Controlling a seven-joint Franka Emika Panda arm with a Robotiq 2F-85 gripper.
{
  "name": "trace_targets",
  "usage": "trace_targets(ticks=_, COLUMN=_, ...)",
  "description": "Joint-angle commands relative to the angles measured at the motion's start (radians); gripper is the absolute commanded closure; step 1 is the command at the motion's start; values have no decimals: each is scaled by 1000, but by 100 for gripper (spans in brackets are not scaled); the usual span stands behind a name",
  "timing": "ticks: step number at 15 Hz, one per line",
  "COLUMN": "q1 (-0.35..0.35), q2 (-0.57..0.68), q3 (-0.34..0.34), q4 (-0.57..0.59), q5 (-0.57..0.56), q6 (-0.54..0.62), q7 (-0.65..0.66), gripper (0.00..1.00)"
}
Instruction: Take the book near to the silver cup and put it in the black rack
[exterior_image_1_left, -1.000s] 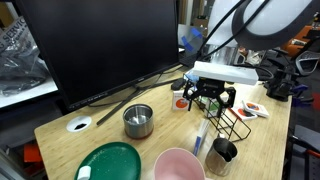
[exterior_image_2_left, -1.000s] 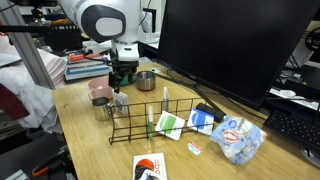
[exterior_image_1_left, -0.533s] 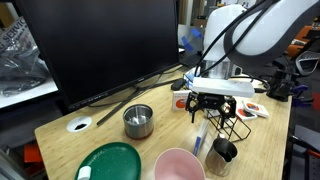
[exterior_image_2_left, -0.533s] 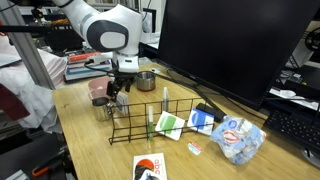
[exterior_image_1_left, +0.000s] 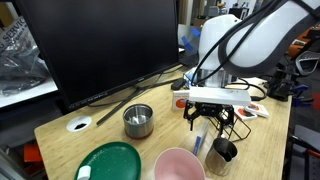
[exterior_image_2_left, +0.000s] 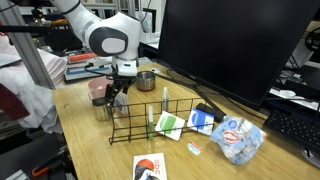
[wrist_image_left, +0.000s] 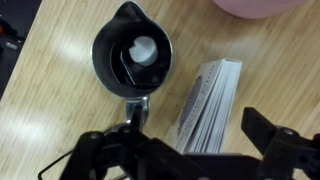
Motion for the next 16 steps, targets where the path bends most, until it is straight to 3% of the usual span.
trace_targets(ticks=1, q1=9, q2=22, q3=-3, q4=32, q5=-8, q6=-28, q7=1, gripper=0)
trace_targets(ticks=16, q1=12, q2=16, q3=-12, q4=42, q5=-39, q6=-38, q7=2, gripper=0)
